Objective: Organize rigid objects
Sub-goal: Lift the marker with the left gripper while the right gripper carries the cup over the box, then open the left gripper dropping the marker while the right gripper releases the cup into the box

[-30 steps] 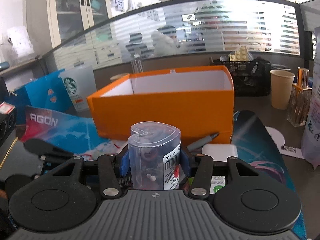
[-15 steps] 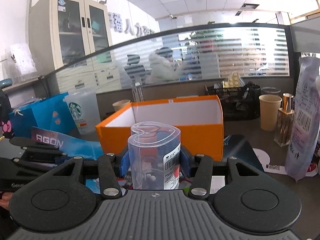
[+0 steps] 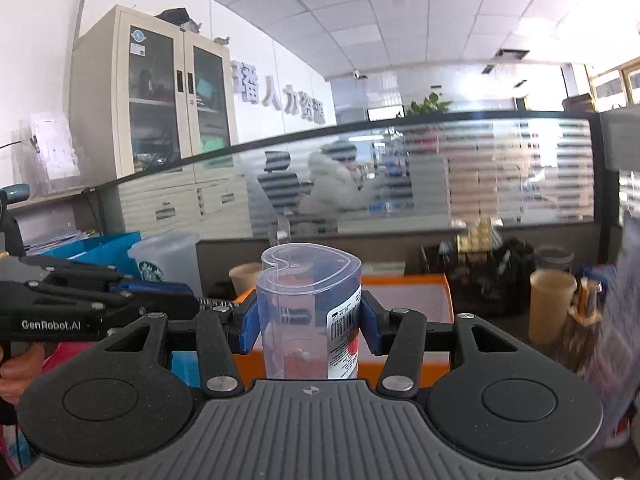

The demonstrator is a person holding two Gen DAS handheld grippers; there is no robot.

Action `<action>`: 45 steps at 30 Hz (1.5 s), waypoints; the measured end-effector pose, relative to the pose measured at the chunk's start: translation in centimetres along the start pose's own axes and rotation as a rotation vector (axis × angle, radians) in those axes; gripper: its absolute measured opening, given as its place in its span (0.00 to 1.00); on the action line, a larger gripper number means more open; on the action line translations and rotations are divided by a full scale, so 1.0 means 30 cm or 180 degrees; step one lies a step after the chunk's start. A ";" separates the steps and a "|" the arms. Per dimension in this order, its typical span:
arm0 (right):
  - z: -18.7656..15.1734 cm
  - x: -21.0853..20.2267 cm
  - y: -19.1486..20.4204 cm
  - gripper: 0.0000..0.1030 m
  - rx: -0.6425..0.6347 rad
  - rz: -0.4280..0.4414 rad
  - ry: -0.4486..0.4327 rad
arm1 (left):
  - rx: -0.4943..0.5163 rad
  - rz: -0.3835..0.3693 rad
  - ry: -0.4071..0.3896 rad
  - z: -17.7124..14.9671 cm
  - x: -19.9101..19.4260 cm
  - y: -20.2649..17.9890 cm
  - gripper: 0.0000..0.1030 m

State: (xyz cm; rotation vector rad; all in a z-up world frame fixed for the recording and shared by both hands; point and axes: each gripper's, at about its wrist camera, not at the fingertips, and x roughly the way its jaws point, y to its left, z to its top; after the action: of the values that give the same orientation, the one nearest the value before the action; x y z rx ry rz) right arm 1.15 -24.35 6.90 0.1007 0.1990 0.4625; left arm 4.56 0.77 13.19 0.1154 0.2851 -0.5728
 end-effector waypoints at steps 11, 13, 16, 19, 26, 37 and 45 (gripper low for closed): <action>0.062 0.242 -0.080 0.45 0.0009 -0.0047 0.0156 | -0.0310 0.0232 0.0144 0.014 0.181 0.139 0.12; 0.047 0.295 -0.094 0.45 0.0022 -0.0063 0.0266 | -0.0385 0.0243 0.0247 -0.013 0.226 0.161 0.12; 0.013 0.362 -0.104 0.45 0.0025 -0.0074 0.0425 | -0.0451 0.0231 0.0399 -0.057 0.288 0.185 0.12; -0.023 0.421 -0.109 0.45 0.0017 -0.0079 0.0619 | -0.0519 0.0245 0.0521 -0.098 0.334 0.207 0.12; -0.063 0.536 -0.140 0.45 -0.0010 -0.0189 0.1008 | -0.0625 0.0306 0.0655 -0.143 0.415 0.254 0.13; -0.131 0.656 -0.169 0.45 -0.0072 -0.0360 0.1541 | -0.0635 0.0337 0.0676 -0.134 0.486 0.262 0.13; -0.135 0.676 -0.163 0.51 -0.0126 -0.0488 0.1673 | -0.0796 0.0353 0.0831 -0.167 0.547 0.288 0.13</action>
State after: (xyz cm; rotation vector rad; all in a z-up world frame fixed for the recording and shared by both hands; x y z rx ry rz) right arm 20.17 -19.34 -1.15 -0.0777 0.7083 0.3320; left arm 21.32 0.43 3.78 -0.0365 0.5978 -0.4076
